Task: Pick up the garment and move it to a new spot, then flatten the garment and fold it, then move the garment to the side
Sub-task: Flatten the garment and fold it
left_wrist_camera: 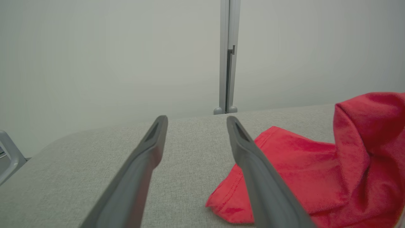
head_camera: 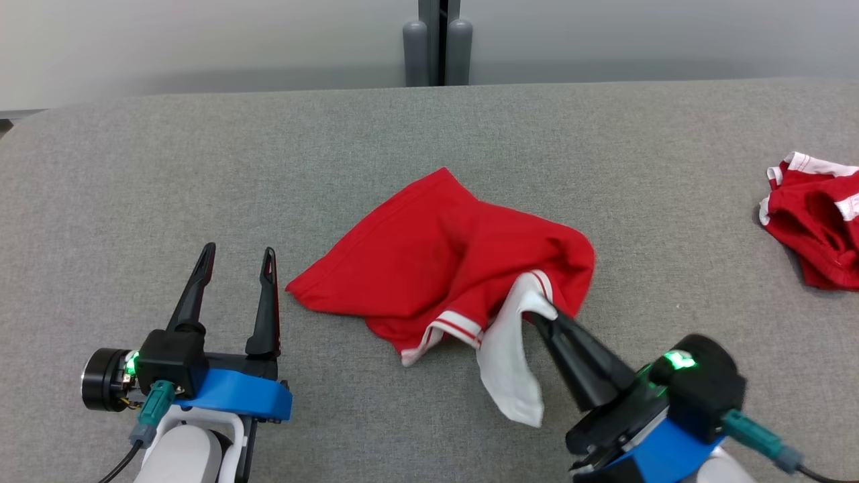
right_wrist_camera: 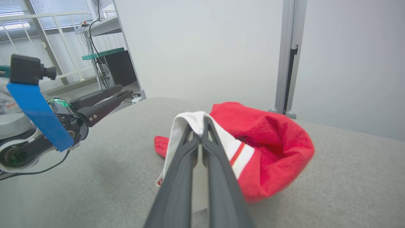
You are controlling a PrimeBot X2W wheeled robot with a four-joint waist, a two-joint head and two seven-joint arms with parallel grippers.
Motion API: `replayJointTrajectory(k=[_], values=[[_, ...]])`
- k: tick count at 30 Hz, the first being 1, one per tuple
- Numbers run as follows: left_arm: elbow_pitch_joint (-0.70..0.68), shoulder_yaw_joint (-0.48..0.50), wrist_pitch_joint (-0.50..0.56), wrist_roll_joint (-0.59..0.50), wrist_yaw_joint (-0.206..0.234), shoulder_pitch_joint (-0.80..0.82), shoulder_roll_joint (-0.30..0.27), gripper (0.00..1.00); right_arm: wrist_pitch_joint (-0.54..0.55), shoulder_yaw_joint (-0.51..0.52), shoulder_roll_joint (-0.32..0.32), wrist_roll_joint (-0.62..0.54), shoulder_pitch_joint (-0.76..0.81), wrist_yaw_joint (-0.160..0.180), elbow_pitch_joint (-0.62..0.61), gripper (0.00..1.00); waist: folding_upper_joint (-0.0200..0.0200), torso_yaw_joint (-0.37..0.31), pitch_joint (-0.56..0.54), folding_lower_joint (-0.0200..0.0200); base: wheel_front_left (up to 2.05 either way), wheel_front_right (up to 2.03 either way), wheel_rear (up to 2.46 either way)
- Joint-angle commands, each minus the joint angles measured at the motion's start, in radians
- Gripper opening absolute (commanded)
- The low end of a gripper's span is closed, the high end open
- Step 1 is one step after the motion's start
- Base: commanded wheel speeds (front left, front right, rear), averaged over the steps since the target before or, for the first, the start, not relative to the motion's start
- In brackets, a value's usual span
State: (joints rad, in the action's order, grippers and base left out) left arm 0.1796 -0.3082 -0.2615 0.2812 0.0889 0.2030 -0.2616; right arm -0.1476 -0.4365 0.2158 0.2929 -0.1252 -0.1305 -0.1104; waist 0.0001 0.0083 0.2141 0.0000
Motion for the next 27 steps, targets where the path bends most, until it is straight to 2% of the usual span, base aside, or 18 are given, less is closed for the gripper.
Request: replayJointTrajectory(k=[1, 4, 9, 11, 12, 13, 16, 17, 23, 25, 26, 27], values=[[-0.005, 0.002, -0.004, -0.005, 0.004, 0.001, 0.001, 1.00, -0.009, 0.017, 0.009, 0.000, -0.018, 0.000, -0.026, 0.00, -0.0001, -0.001, -0.001, 0.0000, 0.00, 0.00, 0.00], [-0.008, 0.003, -0.004, -0.007, 0.003, 0.002, 0.003, 1.00, -0.017, 0.061, 0.008, 0.001, -0.023, 0.000, -0.054, 0.00, -0.0001, 0.000, -0.001, 0.0000, 0.00, 0.00, 0.00], [-0.017, 0.010, -0.004, -0.012, 0.000, 0.016, 0.008, 1.00, -0.029, 0.282, -0.022, 0.006, -0.021, 0.000, -0.024, 0.00, -0.0001, 0.009, 0.016, 0.0000, 0.00, 0.00, 0.00], [-0.020, 0.014, -0.004, -0.015, 0.002, 0.016, 0.010, 1.00, -0.031, 0.345, -0.026, 0.013, -0.018, 0.000, 0.015, 0.00, -0.0001, 0.010, 0.025, 0.0000, 0.00, 0.00, 0.00], [-0.020, 0.014, -0.004, -0.015, 0.002, 0.016, 0.010, 1.00, -0.031, 0.345, -0.026, 0.013, -0.018, 0.000, 0.015, 0.00, -0.0001, 0.010, 0.025, 0.0000, 0.00, 0.00, 0.00], [-0.023, 0.018, -0.004, -0.018, 0.002, 0.019, 0.012, 1.00, -0.032, 0.397, -0.021, 0.020, -0.017, 0.000, 0.071, 0.00, -0.0001, 0.010, 0.035, 0.0000, 0.00, 0.00, 0.00], [-0.026, 0.023, -0.004, -0.021, 0.004, 0.026, 0.015, 1.00, -0.045, 0.454, -0.012, 0.038, -0.044, 0.000, 0.177, 0.00, -0.0001, 0.007, 0.050, 0.0000, 0.00, 0.00, 0.00], [-0.026, 0.023, -0.004, -0.021, 0.004, 0.026, 0.015, 1.00, -0.045, 0.454, -0.012, 0.038, -0.044, 0.000, 0.177, 0.00, -0.0001, 0.007, 0.050, 0.0000, 0.00, 0.00, 0.00], [-0.022, 0.028, -0.005, -0.030, 0.000, 0.039, 0.019, 1.00, -0.082, 0.492, 0.001, 0.050, -0.131, 0.000, 0.386, 0.00, -0.0001, 0.000, 0.071, 0.0000, 0.00, 0.00, 0.00], [-0.020, 0.029, -0.005, -0.035, -0.002, 0.044, 0.023, 1.00, -0.092, 0.485, 0.005, 0.058, -0.159, 0.000, 0.434, 0.60, -0.0001, 0.000, 0.072, 0.0000, 0.00, 0.00, 0.00], [-0.019, 0.031, -0.005, -0.036, -0.003, 0.045, 0.024, 1.00, -0.096, 0.480, 0.010, 0.054, -0.167, 0.000, 0.455, 0.60, -0.0001, -0.001, 0.071, 0.0000, 0.00, 0.00, 0.00], [-0.018, 0.031, -0.005, -0.037, -0.004, 0.044, 0.026, 1.00, -0.101, 0.477, 0.012, 0.054, -0.174, 0.000, 0.472, 1.00, -0.0001, 0.000, 0.068, 0.0000, 0.00, 0.00, 0.00]])
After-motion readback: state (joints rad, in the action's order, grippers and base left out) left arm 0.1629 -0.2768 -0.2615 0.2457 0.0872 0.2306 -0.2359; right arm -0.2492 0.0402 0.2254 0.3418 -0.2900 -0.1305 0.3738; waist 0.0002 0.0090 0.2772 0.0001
